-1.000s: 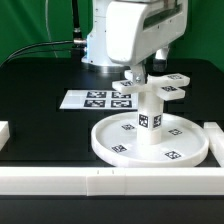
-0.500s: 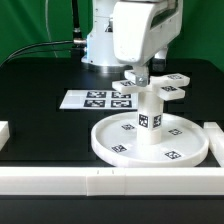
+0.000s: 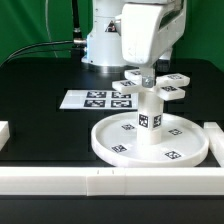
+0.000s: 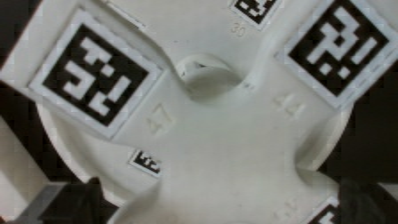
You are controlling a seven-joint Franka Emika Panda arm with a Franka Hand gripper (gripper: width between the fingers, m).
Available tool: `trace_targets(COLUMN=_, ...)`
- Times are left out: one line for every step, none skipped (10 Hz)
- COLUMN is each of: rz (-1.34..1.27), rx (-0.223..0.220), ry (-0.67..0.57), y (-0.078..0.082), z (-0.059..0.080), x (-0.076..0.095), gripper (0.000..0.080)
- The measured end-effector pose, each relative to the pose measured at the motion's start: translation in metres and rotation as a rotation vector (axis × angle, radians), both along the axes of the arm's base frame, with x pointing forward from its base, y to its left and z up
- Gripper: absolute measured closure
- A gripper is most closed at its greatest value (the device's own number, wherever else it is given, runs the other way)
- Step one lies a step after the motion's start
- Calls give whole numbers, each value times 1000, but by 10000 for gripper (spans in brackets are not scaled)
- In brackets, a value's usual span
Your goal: Assemble round table
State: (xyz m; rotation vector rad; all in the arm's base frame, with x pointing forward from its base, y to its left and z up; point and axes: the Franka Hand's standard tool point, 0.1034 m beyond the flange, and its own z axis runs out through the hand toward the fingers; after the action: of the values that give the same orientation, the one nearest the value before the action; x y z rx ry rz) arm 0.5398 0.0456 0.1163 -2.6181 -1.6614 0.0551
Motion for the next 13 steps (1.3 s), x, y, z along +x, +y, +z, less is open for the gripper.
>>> trace_targets(rz=29, rx=1, ry=6, y=-1, z=-2, x=-3, gripper=150)
trace_targets(rz=44, rx=1, ry=9, y=-1, z=-3, x=-4, gripper=150)
trace_targets(rz=49, rx=1, ry=10, y=-1, z=-4, x=-4, gripper=150)
trace_targets(rz=48, rx=1, ry=11, y=-2, z=-5, x=-4, gripper=150)
trace_targets(rz=46, rx=1, ry=12, y=-4, z=-5, x=-5, gripper=150)
trace_targets(rz=45, rx=1, ry=15, y=-4, z=-7, x=-5, gripper=150)
trace_targets(rz=45, rx=1, ry=19, y=-4, z=-10, x=-6, gripper=150)
trace_targets(rz=45, rx=1, ry=23, y=-4, z=-12, x=-7, gripper=150)
trace_targets(rz=45, rx=0, ry=25, y=-4, z=-13, x=-7, gripper=150)
trace_targets(rz=45, rx=0, ry=27, y=-5, z=-14, x=-8, gripper=150)
trace_targets(rz=44, rx=0, ry=27, y=-5, z=-15, x=-7, gripper=150)
trace_targets(rz=42, rx=0, ry=26, y=-5, z=-14, x=-7, gripper=274)
trace_targets(rz=41, rx=0, ry=26, y=-5, z=-14, x=-7, gripper=274)
